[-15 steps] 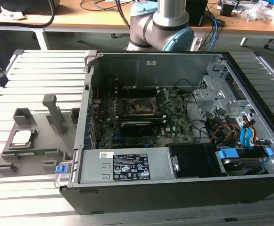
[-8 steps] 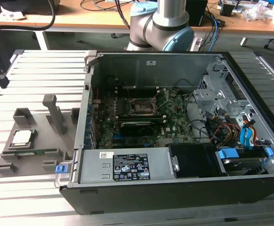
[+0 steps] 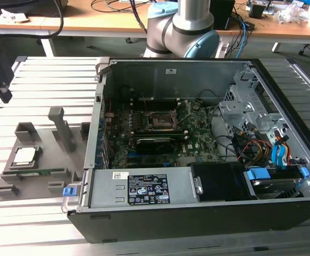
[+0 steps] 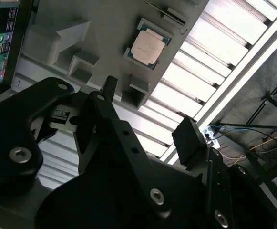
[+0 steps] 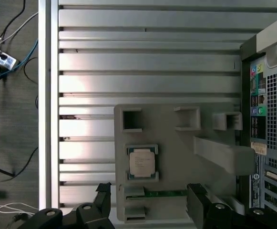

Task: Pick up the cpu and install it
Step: 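Pick up the cpu and move it towards the insertion slot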

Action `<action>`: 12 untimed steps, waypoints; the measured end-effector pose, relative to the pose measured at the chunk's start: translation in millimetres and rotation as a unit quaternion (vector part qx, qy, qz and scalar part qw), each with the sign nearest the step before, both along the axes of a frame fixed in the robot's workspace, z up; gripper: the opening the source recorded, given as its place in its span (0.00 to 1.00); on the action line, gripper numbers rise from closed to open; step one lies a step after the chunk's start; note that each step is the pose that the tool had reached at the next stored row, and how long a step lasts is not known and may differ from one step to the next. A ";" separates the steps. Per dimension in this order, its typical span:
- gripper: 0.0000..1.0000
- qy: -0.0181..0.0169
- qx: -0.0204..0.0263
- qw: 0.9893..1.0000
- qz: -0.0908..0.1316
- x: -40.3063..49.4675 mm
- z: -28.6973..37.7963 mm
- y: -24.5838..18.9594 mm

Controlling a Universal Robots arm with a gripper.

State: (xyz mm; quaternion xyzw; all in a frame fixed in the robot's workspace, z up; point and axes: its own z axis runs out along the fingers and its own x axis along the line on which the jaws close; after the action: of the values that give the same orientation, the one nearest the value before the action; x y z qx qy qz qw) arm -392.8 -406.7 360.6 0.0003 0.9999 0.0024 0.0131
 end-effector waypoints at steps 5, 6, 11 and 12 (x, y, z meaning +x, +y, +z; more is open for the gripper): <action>0.74 0.000 0.000 1.000 0.000 0.0 -7.8 0.0; 0.74 0.000 0.000 1.000 0.000 0.0 -9.4 0.0; 0.74 0.000 0.000 1.000 0.000 0.0 -14.8 0.0; 0.74 0.000 0.000 1.000 0.000 0.0 -16.2 0.0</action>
State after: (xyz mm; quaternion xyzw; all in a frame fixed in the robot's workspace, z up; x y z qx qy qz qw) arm -392.8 -406.7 344.4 0.0003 0.9999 0.0024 0.0131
